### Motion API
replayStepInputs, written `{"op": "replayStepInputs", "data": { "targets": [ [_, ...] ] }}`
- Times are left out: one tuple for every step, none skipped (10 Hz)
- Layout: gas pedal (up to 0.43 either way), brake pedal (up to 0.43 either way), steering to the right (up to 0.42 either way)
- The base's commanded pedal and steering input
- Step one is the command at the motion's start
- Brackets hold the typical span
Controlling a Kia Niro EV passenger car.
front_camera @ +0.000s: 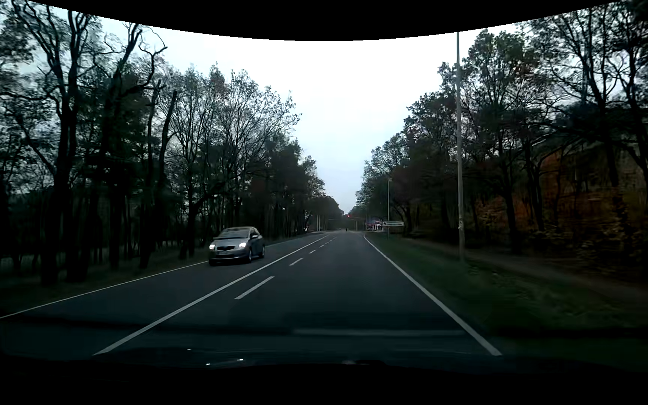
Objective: Follow the waypoints while adhering to traffic rules and regulations
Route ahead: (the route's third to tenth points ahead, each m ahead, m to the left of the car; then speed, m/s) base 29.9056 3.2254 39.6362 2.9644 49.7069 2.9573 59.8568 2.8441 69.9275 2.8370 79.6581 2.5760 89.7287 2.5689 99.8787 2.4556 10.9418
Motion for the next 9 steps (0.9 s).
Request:
{"op": "replayStepInputs", "data": {
  "targets": [
    [0.248, 0.000, 0.012],
    [0.248, 0.000, 0.011],
    [0.240, 0.000, 0.010],
    [0.240, 0.000, 0.008],
    [0.228, 0.000, 0.005],
    [0.220, 0.000, 0.004],
    [0.209, 0.000, 0.003],
    [0.197, 0.000, 0.002],
    [0.189, 0.000, 0.002]
  ]
}}
